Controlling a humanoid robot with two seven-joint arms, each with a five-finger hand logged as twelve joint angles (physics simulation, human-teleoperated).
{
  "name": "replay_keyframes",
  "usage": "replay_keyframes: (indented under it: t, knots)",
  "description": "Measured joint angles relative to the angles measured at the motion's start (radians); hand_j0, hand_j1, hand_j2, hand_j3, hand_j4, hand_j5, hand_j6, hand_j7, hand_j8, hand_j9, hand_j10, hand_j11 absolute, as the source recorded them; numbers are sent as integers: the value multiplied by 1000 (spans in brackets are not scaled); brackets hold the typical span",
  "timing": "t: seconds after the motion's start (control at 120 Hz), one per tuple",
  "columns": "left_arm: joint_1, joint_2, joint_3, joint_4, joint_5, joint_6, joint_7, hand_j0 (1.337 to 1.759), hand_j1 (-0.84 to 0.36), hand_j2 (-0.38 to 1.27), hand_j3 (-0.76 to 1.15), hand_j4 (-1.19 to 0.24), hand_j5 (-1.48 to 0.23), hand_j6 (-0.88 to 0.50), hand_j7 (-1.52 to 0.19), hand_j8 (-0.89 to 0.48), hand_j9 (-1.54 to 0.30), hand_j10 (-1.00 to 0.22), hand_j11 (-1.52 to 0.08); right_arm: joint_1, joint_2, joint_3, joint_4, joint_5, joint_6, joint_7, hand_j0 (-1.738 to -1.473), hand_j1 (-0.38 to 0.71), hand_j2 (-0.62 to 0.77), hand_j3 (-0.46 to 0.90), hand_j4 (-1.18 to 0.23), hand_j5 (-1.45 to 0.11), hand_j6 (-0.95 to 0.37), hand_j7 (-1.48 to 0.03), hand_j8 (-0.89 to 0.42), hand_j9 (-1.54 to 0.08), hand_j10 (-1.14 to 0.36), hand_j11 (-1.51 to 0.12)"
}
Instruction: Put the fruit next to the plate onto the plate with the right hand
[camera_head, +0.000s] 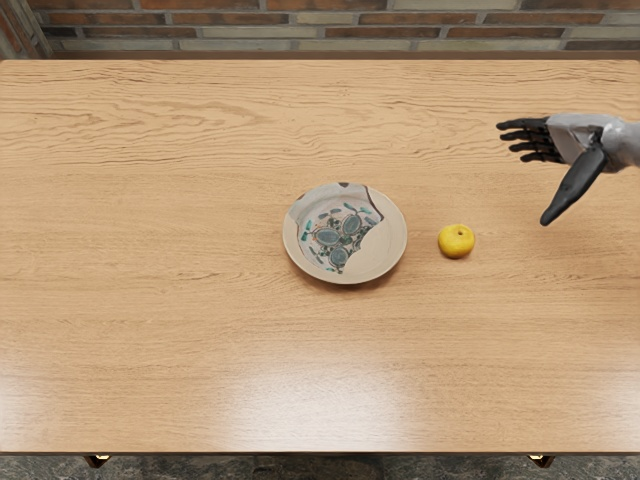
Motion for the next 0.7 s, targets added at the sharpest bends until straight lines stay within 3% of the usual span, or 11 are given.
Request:
replay_keyframes:
  t: [0.125, 0.217, 0.283, 0.375, 0.458, 0.558, 0.7]
  knots:
    - [0, 0, 0, 0, 0, 0, 0, 1658, 349, 0, 0, 0, 0, -1, 0, -1, 0, 0, 0, 4, 19, 0, 6, 1, 0, -14, -1658, -316, -4, 0, -33, -38, -33, -38, -32, -38, -31, -38]
    - [0, 0, 0, 0, 0, 0, 0, 1658, 349, 0, 0, 0, 0, -1, 0, -1, 0, 0, 0, 13, 44, 30, 41, 4, 0, -76, -1658, -316, -4, 0, -33, -38, -33, -38, -33, -38, -32, -38]
    - [0, 0, 0, 0, 0, 0, 0, 1658, 349, 0, 0, 0, 0, -1, 0, -1, 0, 0, 0, 19, 70, 60, 56, 5, 0, -181, -1658, -316, -4, 0, -32, -38, -33, -38, -32, -38, -31, -38]
    - [0, 0, 0, 0, 0, 0, 0, 1658, 349, 0, 0, 0, 0, -1, 0, -1, 0, 0, 0, 21, 110, 102, 101, 4, 0, -388, -1658, -315, -5, 0, -32, -38, -33, -38, -32, -38, -31, -38]
    - [0, 0, 0, 0, 0, 0, 0, 1658, 349, 0, 0, 0, 0, -1, 0, -1, 0, 0, 0, 24, 108, 122, 221, -24, 0, -495, -1658, -315, -5, 0, -32, -38, -33, -38, -32, -38, -31, -38]
    - [0, 0, 0, 0, 0, 0, 0, 1658, 349, 0, 0, 0, 0, -1, 0, -1, 0, 0, 0, 26, 96, 138, 369, -108, -10, -549, -1658, -315, -5, 0, -32, -39, -33, -38, -33, -39, -32, -38]
    - [0, 0, 0, 0, 0, 0, 0, 1658, 349, 0, 0, 0, 0, -1, 0, -1, 0, 0, 0, 22, 99, 140, 516, -284, -205, -574, -1658, -314, -5, 0, -33, -40, -34, -39, -34, -40, -32, -40]
